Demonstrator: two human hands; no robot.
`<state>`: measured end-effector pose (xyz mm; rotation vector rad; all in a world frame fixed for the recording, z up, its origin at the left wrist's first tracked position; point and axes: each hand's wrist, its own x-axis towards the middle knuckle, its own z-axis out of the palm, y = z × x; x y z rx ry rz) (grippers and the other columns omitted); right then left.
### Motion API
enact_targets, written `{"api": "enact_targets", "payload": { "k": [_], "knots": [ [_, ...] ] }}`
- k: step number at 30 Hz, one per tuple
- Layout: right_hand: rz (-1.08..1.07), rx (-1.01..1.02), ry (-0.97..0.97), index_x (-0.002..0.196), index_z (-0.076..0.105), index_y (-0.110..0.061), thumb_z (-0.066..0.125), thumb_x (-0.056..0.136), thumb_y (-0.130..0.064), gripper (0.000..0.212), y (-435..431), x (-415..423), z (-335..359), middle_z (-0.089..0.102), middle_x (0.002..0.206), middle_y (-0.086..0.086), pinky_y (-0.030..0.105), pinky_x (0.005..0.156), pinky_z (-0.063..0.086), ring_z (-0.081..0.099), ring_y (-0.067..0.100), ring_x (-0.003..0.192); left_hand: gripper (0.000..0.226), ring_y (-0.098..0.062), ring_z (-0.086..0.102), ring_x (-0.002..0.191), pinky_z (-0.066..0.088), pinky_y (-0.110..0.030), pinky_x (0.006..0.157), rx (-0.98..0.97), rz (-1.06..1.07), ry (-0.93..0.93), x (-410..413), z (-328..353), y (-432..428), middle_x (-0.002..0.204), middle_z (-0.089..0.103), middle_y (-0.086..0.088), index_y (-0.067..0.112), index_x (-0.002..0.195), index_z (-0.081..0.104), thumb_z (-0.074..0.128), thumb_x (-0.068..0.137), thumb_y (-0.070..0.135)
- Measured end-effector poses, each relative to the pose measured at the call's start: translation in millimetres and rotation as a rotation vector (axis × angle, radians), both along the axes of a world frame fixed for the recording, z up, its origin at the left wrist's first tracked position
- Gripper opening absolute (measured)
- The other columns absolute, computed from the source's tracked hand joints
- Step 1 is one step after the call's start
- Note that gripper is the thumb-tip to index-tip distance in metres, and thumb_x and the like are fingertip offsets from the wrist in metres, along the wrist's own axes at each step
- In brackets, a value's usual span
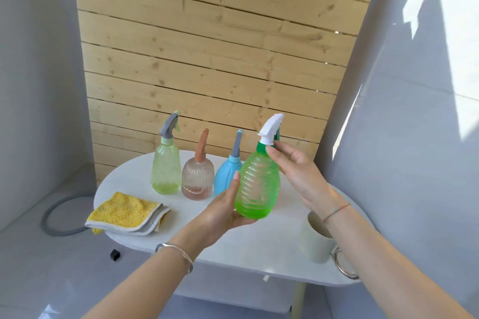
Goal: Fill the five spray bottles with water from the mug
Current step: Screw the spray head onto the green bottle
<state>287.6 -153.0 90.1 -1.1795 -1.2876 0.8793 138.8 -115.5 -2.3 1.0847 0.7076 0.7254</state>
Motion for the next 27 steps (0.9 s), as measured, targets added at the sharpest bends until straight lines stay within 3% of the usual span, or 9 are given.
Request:
{"api": "enact_targets", "payload": {
  "k": [4, 7, 11, 16, 18, 21, 25, 27],
  "knots": [
    [-0.226, 0.037, -0.046, 0.109, 0.07, -0.011, 0.073, 0.083, -0.018, 0.026, 9, 20, 13, 0.074, 0.103, 0.004, 0.024, 0.086, 0.053, 0.068, 0.013, 0.094, 0.086, -0.021, 0.074, 0.092, 0.06, -0.028, 0.073, 0.049, 0.139, -0.015, 33, 17, 3, 0.117, 0.069, -0.011, 0.013, 0.13, 0.049, 0.061, 0.064, 0.066],
    [-0.278, 0.061, -0.089, 0.104, 0.07, -0.013, 0.073, 0.083, -0.015, 0.021, 16, 45, 27, 0.074, 0.096, 0.001, 0.022, 0.082, 0.054, 0.069, 0.01, 0.085, 0.087, -0.024, 0.072, 0.097, 0.06, -0.028, 0.071, 0.063, 0.121, 0.002, 61, 28, 13, 0.124, 0.064, -0.013, 0.013, 0.131, 0.046, 0.062, 0.065, 0.067],
    [-0.3, 0.086, -0.106, 0.101, 0.068, -0.018, 0.07, 0.085, -0.013, 0.016, 28, 88, 32, 0.073, 0.095, -0.003, 0.023, 0.084, 0.052, 0.068, 0.011, 0.088, 0.055, -0.023, 0.061, 0.115, 0.052, -0.037, 0.096, 0.226, 0.189, 0.158, 86, 27, 40, 0.133, 0.058, -0.003, 0.017, 0.136, 0.045, 0.046, 0.096, 0.055],
    [-0.305, 0.002, -0.23, 0.11, 0.067, -0.017, 0.071, 0.085, -0.014, 0.025, 50, 134, -1, 0.072, 0.108, 0.002, 0.036, 0.095, 0.05, 0.066, 0.018, 0.105, 0.074, -0.02, 0.036, 0.14, 0.03, -0.033, 0.113, 0.588, 0.197, 0.456, 94, 13, 69, 0.153, 0.037, -0.001, 0.014, 0.15, 0.03, 0.068, 0.09, 0.034],
    [-0.29, -0.04, -0.223, 0.11, 0.066, -0.017, 0.069, 0.086, -0.012, 0.024, 56, 147, -23, 0.07, 0.112, 0.002, 0.037, 0.097, 0.049, 0.064, 0.019, 0.107, 0.08, -0.021, 0.034, 0.142, 0.029, -0.029, 0.109, 0.612, 0.151, 0.551, 98, 8, 85, 0.155, 0.035, -0.003, 0.013, 0.151, 0.026, 0.07, 0.088, 0.036],
    [-0.265, -0.085, -0.24, 0.111, 0.064, -0.014, 0.067, 0.088, -0.009, 0.024, 59, 158, -53, 0.068, 0.109, 0.0, 0.027, 0.091, 0.047, 0.062, 0.016, 0.103, 0.079, -0.022, 0.041, 0.137, 0.034, -0.03, 0.107, 0.573, 0.079, 0.603, 102, -2, 103, 0.15, 0.042, -0.002, 0.015, 0.148, 0.031, 0.073, 0.085, 0.039],
    [-0.231, -0.131, -0.226, 0.108, 0.063, -0.016, 0.067, 0.088, -0.008, 0.022, 64, 166, -85, 0.067, 0.105, -0.002, 0.023, 0.092, 0.046, 0.061, 0.012, 0.1, 0.06, -0.022, 0.057, 0.111, 0.046, -0.03, 0.088, 0.694, 0.065, 0.751, 108, -13, 113, 0.117, 0.059, 0.002, 0.018, 0.131, 0.046, 0.076, 0.083, 0.035],
    [-0.234, -0.136, -0.202, 0.108, 0.063, -0.016, 0.067, 0.087, -0.006, 0.023, 66, 167, -95, 0.067, 0.103, -0.004, 0.016, 0.086, 0.047, 0.061, 0.01, 0.097, 0.056, -0.023, 0.058, 0.109, 0.046, -0.03, 0.084, 0.747, 0.086, 0.793, 109, -15, 116, 0.117, 0.062, 0.0, 0.017, 0.13, 0.048, 0.076, 0.083, 0.027]
  ]
}}
